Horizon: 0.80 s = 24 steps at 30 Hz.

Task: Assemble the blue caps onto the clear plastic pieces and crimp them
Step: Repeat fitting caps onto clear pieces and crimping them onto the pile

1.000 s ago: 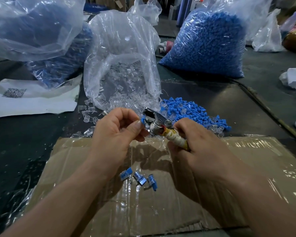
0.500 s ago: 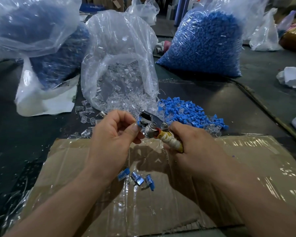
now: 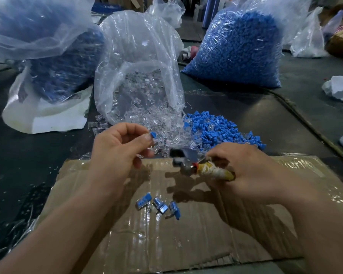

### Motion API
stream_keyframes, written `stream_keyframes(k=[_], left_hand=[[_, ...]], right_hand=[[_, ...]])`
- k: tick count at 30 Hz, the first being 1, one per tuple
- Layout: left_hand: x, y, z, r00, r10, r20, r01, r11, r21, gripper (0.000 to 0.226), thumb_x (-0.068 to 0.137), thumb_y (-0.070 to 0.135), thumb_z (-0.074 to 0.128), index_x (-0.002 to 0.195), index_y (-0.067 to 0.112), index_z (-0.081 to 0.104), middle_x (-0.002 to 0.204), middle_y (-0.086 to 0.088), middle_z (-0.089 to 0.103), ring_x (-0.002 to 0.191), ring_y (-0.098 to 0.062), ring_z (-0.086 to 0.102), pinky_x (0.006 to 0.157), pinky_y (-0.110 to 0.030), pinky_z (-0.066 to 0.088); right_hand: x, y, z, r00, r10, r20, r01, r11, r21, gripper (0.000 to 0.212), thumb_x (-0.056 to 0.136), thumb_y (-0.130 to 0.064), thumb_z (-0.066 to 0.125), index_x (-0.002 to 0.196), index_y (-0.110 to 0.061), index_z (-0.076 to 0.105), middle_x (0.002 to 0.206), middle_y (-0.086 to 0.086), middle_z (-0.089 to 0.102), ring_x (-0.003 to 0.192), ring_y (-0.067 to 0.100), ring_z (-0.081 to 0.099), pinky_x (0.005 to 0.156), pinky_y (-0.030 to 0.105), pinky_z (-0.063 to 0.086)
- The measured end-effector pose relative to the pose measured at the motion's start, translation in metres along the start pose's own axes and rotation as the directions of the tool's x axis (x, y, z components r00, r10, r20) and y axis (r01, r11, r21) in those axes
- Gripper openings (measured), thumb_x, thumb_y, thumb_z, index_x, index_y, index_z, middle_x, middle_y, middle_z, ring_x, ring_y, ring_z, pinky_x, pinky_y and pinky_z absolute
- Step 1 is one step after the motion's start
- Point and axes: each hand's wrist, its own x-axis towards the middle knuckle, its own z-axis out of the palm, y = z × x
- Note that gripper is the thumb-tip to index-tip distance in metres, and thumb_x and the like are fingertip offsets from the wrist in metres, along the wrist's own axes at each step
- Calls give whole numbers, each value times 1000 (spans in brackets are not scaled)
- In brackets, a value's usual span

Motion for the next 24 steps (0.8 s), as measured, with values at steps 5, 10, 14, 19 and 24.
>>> stream_keyframes(k=[5,10,14,19,24], left_hand=[[-2,7,-5,925,-149,350,179,982,-54,9,52,18,71,61,17,70,55,-5,63,32,-5,39,31,-11,29],[-9,8,-5,747,-53,663,-126,967,220,12,61,22,82,70,21,73,64,-2,69,49,-4,60,46,-11,44],[-9,-4,-1,697,35,717,-425,824,373,15,66,14,82,67,26,74,63,12,67,50,3,54,49,-7,37],[-8,-7,-1,671,42,740,-454,812,366,11,63,30,80,69,23,73,70,6,63,56,-1,55,51,-12,38],[-6,-7,2,901,119,418,-278,897,343,8,76,25,66,68,26,69,65,2,64,47,-5,50,43,-15,41]], right_hand=[[0,-2,6,994,33,107,-24,996,-82,46,62,-57,71,98,-35,52,86,-21,47,80,-8,44,69,20,40],[7,2,12,995,65,75,-51,982,-182,58,56,-70,64,100,-35,50,89,-19,43,82,0,39,67,21,32],[12,3,17,992,99,73,-84,981,-177,81,51,-78,59,118,-36,44,95,-17,36,91,4,34,74,24,28],[10,3,13,993,102,65,-98,993,-63,100,39,-87,39,126,-38,45,94,-24,36,87,-4,34,70,16,30],[9,1,11,993,117,2,-116,990,-83,70,64,-77,45,121,-37,54,93,-20,46,87,2,44,67,19,34]])
